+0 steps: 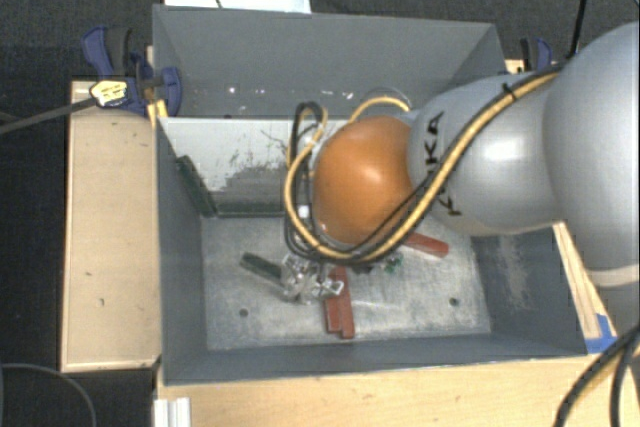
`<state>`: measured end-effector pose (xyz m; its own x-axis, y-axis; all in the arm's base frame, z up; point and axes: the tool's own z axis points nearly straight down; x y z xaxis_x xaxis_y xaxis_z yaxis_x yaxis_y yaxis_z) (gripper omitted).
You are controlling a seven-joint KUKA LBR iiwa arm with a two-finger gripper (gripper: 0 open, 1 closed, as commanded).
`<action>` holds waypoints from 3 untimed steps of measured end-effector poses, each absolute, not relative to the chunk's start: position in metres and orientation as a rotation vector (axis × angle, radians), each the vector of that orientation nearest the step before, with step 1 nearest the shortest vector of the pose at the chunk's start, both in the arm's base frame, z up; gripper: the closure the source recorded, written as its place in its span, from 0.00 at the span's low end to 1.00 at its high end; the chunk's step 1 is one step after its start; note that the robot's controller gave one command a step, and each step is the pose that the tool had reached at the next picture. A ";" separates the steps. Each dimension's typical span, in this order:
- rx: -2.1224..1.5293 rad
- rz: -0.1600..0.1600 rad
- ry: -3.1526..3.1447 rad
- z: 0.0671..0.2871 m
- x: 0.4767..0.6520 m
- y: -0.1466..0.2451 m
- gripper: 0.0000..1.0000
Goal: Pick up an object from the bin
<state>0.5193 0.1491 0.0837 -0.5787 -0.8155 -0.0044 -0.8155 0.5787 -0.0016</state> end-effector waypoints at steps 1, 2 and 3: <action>-1.435 0.003 2.791 0.084 0.518 0.150 0.00; -1.433 0.003 2.793 0.084 0.518 0.150 0.00; -1.464 0.002 2.775 0.076 0.542 0.142 0.00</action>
Offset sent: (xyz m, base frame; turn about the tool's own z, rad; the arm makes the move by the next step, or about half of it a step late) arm 0.0000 0.0000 0.0000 0.0000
